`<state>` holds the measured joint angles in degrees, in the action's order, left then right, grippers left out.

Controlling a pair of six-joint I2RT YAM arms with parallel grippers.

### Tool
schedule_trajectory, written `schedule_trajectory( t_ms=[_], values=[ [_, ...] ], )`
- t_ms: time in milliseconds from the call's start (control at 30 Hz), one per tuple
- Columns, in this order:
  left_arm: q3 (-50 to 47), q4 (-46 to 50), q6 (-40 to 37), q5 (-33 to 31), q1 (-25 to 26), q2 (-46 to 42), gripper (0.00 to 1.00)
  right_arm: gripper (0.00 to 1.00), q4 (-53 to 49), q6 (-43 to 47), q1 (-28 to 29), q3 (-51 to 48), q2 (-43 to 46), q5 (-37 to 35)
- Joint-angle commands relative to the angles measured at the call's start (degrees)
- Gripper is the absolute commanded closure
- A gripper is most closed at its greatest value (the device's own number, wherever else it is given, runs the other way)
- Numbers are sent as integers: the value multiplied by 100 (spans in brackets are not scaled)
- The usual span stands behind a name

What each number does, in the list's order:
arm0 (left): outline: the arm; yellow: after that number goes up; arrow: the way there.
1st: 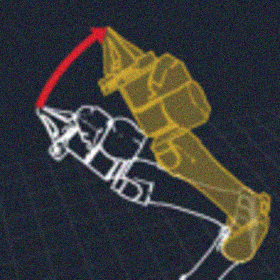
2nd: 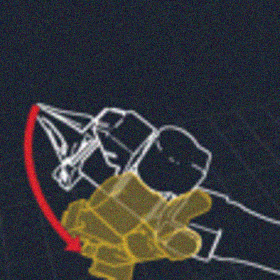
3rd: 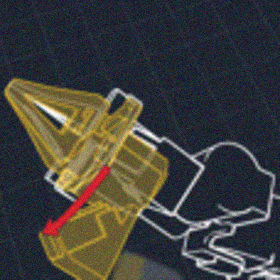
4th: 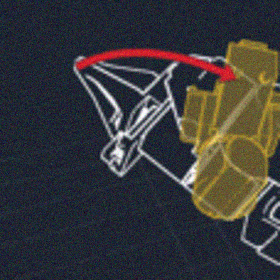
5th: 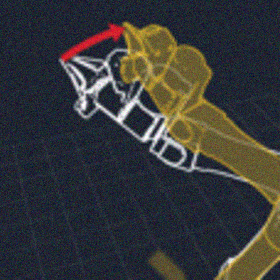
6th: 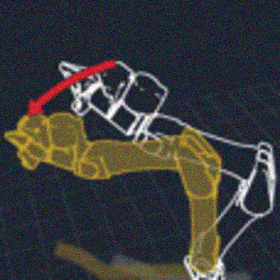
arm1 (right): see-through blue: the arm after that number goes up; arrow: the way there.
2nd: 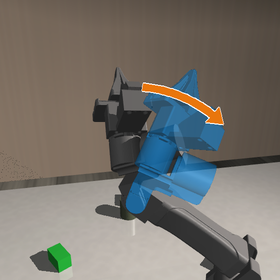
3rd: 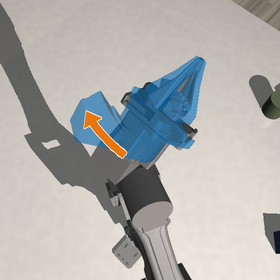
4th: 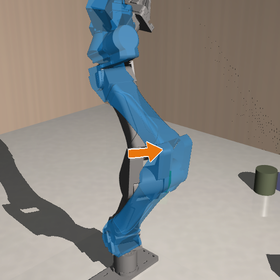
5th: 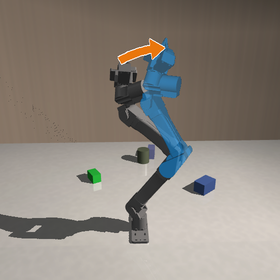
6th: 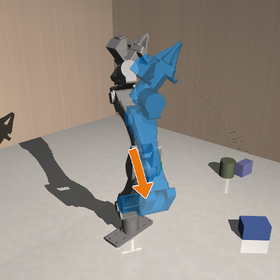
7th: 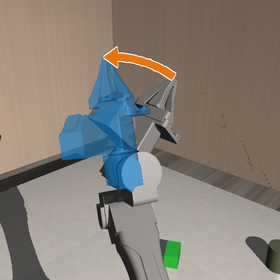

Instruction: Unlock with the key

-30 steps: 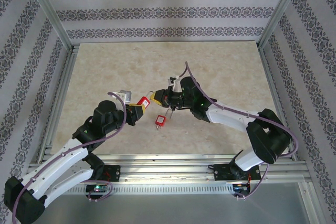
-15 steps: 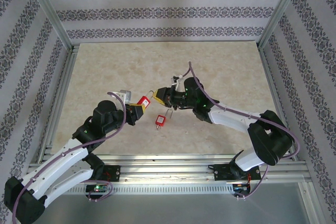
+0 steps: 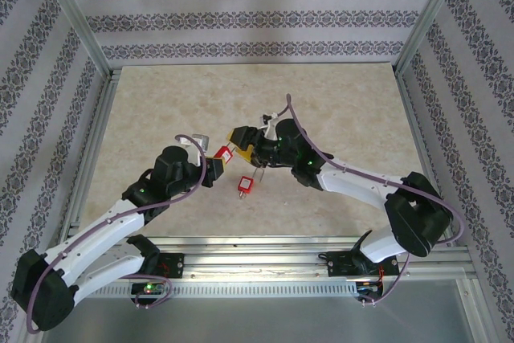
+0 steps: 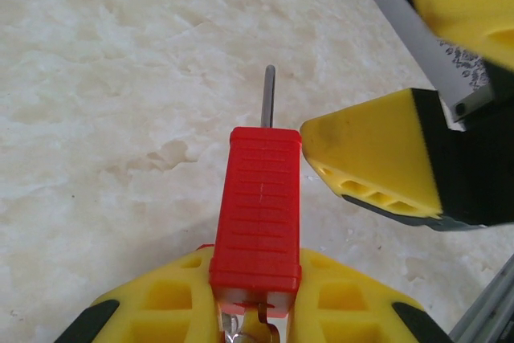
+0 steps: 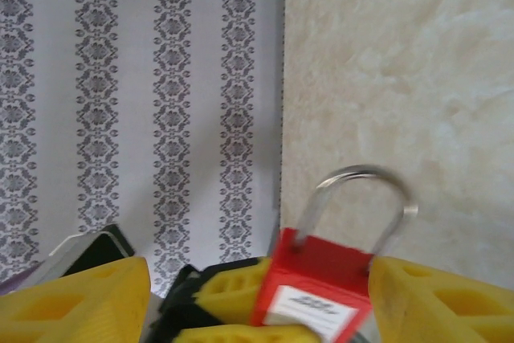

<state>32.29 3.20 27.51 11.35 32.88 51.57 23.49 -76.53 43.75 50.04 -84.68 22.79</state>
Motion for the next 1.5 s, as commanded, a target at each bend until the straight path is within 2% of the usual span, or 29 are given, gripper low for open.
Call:
schedule_trajectory(
  t_ms=[0,67,233,433,633,933,1067,1233,1267,1367,1400,1433,1467],
  values=[
    [295,-393,-334,-115,-10,20,100,30,-268,-212,137,252,-137,-204],
    [278,-417,-381,-154,-10,4,100,32,-697,-217,199,427,-257,-153],
    [265,-396,-481,-297,-10,-70,100,33,-910,-389,284,305,-295,-218],
    [246,-413,-625,-290,-10,-110,100,28,-1521,-194,275,334,-30,-444],
    [119,-730,-545,-64,28,-41,100,27,-1158,-239,308,698,-437,-327],
    [48,-645,-567,-124,139,-50,100,30,-828,-384,398,792,-681,-297],
    [38,-641,-610,-196,156,-1,100,43,-943,-389,415,854,-646,-305],
    [-101,-960,-713,18,183,39,98,73,-1048,-448,417,850,-615,-382],
    [-117,-1004,-750,28,187,11,92,77,-1048,-459,411,850,-606,-386],
    [-115,-897,-773,-109,183,-235,33,84,-1241,-389,318,902,-521,-398],
    [-113,-845,-734,-222,176,-403,17,85,-1391,-304,255,939,-483,-406],
    [-105,-795,-675,-321,170,-584,4,86,-1528,-227,189,973,-439,-393],
    [-69,-702,-546,-465,147,-793,0,87,-1629,-169,96,981,-382,-376]
  ],
)
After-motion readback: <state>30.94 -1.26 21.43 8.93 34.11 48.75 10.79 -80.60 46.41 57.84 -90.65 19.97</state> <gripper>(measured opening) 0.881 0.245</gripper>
